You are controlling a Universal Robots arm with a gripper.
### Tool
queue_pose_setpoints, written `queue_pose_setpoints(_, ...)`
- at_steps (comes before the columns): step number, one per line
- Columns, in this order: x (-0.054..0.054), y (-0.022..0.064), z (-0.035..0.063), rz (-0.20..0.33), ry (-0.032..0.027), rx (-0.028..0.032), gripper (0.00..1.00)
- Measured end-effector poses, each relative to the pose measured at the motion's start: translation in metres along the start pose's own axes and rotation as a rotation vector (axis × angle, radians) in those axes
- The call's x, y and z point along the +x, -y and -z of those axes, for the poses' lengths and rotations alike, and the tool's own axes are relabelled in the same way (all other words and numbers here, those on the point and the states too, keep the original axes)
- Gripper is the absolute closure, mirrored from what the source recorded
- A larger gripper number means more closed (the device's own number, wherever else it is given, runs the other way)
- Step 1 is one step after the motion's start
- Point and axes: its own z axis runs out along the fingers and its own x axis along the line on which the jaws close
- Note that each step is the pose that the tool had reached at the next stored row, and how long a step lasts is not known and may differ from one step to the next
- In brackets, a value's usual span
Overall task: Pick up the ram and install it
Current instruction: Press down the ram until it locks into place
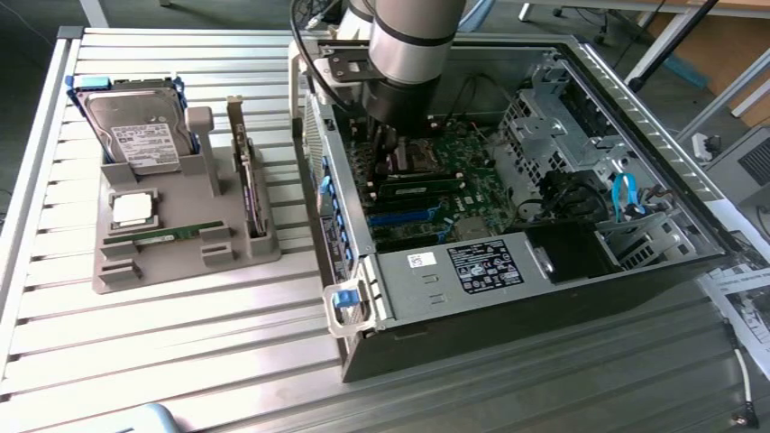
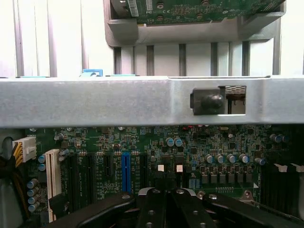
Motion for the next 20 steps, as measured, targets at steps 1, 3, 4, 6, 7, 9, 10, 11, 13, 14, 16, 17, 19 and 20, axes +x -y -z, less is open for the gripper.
queue_pose_setpoints(1, 0.0, 0.0, -0.0001, 0.0, 0.0, 0.0, 0.89)
queue_pose_setpoints(3, 0.0, 0.0002, -0.0006, 0.0, 0.0001, 0.0001, 0.89)
queue_pose_setpoints(4, 0.0, 0.0003, -0.001, 0.0, 0.0001, 0.0, 0.89)
queue_pose_setpoints(6, 0.0, 0.0008, -0.0017, 0.0, -0.0001, -0.0003, 0.89)
queue_pose_setpoints(7, 0.0, 0.0011, -0.0019, 0.0, -0.0005, -0.0006, 0.89)
queue_pose_setpoints(9, 0.0, 0.0026, -0.0029, 0.0, -0.0011, -0.0012, 0.89)
queue_pose_setpoints(10, 0.0, 0.0032, -0.0035, 0.0, -0.001, -0.0014, 0.89)
queue_pose_setpoints(11, 0.0, 0.0036, -0.0041, 0.0, -0.0011, -0.0017, 0.89)
queue_pose_setpoints(13, 0.0, 0.0049, -0.0055, 0.0, -0.0016, -0.0024, 0.89)
queue_pose_setpoints(14, 0.0, 0.0054, -0.0062, 0.0, -0.0021, -0.0027, 0.89)
queue_pose_setpoints(16, 0.0, 0.0068, -0.0077, 0.0, -0.0025, -0.0035, 0.89)
queue_pose_setpoints(17, 0.0, 0.0078, -0.0086, 0.0, -0.0029, -0.0041, 0.89)
queue_pose_setpoints(19, 0.0, 0.01, -0.0115, 0.0, -0.0036, -0.0056, 0.89)
queue_pose_setpoints(20, 0.0, 0.0106, -0.0123, 0.0, -0.0038, -0.0062, 0.89)
